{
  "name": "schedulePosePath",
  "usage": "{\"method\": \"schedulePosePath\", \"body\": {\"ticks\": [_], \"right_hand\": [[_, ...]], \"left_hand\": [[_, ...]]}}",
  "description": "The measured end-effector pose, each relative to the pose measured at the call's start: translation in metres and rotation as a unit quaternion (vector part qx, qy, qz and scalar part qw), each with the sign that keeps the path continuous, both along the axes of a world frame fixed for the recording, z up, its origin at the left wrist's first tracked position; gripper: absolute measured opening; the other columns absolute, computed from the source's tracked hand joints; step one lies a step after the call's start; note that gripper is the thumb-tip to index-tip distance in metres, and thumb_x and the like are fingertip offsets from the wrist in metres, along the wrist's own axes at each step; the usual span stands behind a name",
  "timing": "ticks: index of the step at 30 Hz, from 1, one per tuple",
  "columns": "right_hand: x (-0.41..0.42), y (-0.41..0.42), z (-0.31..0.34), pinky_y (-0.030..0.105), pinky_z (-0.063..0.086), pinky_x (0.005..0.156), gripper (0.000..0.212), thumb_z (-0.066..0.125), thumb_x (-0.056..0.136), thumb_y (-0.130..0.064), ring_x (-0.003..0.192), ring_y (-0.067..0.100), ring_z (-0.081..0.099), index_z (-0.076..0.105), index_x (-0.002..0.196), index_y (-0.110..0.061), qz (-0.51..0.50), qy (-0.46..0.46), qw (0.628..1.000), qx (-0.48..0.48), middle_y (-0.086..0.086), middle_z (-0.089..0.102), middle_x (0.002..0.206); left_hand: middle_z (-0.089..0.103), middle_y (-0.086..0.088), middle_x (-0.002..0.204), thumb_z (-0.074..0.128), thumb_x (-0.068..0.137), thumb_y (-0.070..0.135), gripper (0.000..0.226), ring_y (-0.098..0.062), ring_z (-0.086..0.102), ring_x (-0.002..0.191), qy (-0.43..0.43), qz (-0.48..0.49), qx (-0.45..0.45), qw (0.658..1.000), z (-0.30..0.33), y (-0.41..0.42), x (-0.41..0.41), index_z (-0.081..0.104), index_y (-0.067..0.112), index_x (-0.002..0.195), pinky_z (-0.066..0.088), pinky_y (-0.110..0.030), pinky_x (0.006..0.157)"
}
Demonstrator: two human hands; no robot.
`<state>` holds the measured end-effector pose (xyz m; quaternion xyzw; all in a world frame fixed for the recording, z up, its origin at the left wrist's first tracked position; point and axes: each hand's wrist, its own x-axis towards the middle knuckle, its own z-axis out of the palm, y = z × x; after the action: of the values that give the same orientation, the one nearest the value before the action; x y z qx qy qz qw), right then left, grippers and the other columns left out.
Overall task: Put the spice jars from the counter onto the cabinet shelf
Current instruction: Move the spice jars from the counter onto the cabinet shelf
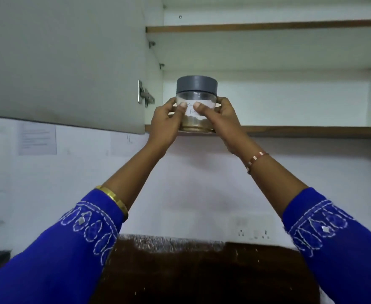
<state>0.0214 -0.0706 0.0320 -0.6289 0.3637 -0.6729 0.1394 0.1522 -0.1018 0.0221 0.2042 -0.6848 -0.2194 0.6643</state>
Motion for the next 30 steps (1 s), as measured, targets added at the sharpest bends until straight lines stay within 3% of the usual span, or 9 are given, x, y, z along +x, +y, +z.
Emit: {"method": "schedulePosePath", "body": {"ticks": [3, 8, 12, 16, 19, 21, 24, 27, 30], "right_hand": [[0.000, -0.025, 0.018, 0.021, 0.050, 0.074, 0.051, 0.067, 0.083, -0.031, 0.090, 0.015, 0.061, 0.047, 0.126, -0.013, -0.042, 0.037, 0.998, -0.032, 0.001, 0.060, 0.101], [-0.006, -0.070, 0.032, 0.002, 0.043, 0.060, 0.059, 0.068, 0.083, -0.027, 0.087, 0.009, 0.055, 0.039, 0.131, -0.011, -0.083, 0.080, 0.993, -0.027, -0.003, 0.053, 0.100], [-0.013, -0.105, 0.039, 0.015, 0.042, 0.062, 0.063, 0.069, 0.081, -0.033, 0.091, 0.017, 0.053, 0.034, 0.125, -0.006, -0.113, 0.095, 0.989, 0.005, 0.000, 0.054, 0.097], [-0.016, -0.139, 0.051, 0.027, 0.038, 0.074, 0.064, 0.065, 0.084, -0.040, 0.097, 0.019, 0.047, 0.035, 0.127, -0.003, -0.145, 0.156, 0.976, 0.055, 0.011, 0.051, 0.124], [-0.013, -0.163, 0.059, 0.021, 0.035, 0.059, 0.063, 0.066, 0.084, -0.037, 0.093, 0.018, 0.045, 0.038, 0.128, -0.001, -0.164, 0.179, 0.967, 0.071, 0.014, 0.053, 0.124], [-0.009, -0.177, 0.063, 0.016, 0.027, 0.050, 0.061, 0.066, 0.085, -0.035, 0.090, 0.017, 0.043, 0.042, 0.128, 0.001, -0.196, 0.195, 0.958, 0.076, 0.013, 0.055, 0.117], [-0.004, -0.190, 0.066, 0.013, 0.024, 0.048, 0.054, 0.065, 0.085, -0.032, 0.095, 0.023, 0.051, 0.046, 0.125, 0.001, -0.233, 0.226, 0.942, 0.088, 0.015, 0.055, 0.128], [0.000, -0.192, 0.071, 0.017, 0.026, 0.047, 0.020, 0.061, 0.089, -0.022, 0.108, 0.028, 0.055, 0.053, 0.090, -0.004, -0.277, 0.295, 0.905, 0.127, 0.016, 0.057, 0.128], [0.005, -0.191, 0.076, 0.022, 0.031, 0.050, 0.016, 0.048, 0.094, -0.011, 0.097, 0.030, 0.056, 0.058, 0.099, 0.001, -0.287, 0.370, 0.869, 0.160, 0.017, 0.061, 0.107]], "left_hand": [[0.063, -0.012, 0.107, 0.048, 0.094, 0.029, 0.039, -0.016, 0.058, 0.083, -0.011, 0.015, 0.008, 1.000, 0.020, -0.027, -0.003, 0.054, 0.011, 0.128, 0.051, -0.034, 0.080], [0.059, -0.012, 0.122, 0.049, 0.093, 0.016, 0.045, -0.021, 0.058, 0.105, -0.029, 0.058, 0.019, 0.998, 0.039, -0.067, -0.011, 0.040, 0.014, 0.138, 0.046, -0.027, 0.085], [0.061, -0.013, 0.116, 0.057, 0.089, 0.017, 0.049, -0.022, 0.059, 0.103, -0.033, 0.068, 0.034, 0.997, 0.040, -0.104, -0.014, 0.040, 0.018, 0.136, 0.045, -0.030, 0.085], [0.060, -0.011, 0.103, 0.063, 0.086, 0.019, 0.050, -0.022, 0.058, 0.099, -0.055, 0.116, 0.024, 0.991, 0.044, -0.135, -0.011, 0.044, 0.016, 0.132, 0.042, -0.027, 0.080], [0.062, -0.002, 0.088, 0.065, 0.083, 0.011, 0.054, -0.020, 0.058, 0.091, -0.106, 0.184, 0.011, 0.977, 0.047, -0.153, -0.010, 0.047, 0.013, 0.134, 0.043, -0.026, 0.079], [0.066, -0.008, 0.101, 0.066, 0.082, 0.006, 0.053, -0.024, 0.060, 0.099, -0.129, 0.249, 0.002, 0.960, 0.049, -0.163, -0.012, 0.049, 0.009, 0.132, 0.046, -0.029, 0.086], [0.063, -0.017, 0.116, 0.056, 0.085, -0.001, 0.037, -0.029, 0.059, 0.107, -0.139, 0.310, 0.011, 0.941, 0.052, -0.173, -0.017, 0.058, 0.004, 0.122, 0.045, -0.029, 0.086], [0.060, -0.018, 0.120, 0.052, 0.087, 0.002, 0.032, -0.030, 0.056, 0.110, -0.211, 0.349, 0.038, 0.912, 0.059, -0.176, -0.017, 0.059, 0.002, 0.118, 0.041, -0.028, 0.078], [0.059, -0.019, 0.119, 0.051, 0.087, 0.005, 0.029, -0.029, 0.056, 0.106, -0.269, 0.372, 0.053, 0.887, 0.066, -0.173, -0.016, 0.055, -0.003, 0.115, 0.036, -0.028, 0.072]]}}
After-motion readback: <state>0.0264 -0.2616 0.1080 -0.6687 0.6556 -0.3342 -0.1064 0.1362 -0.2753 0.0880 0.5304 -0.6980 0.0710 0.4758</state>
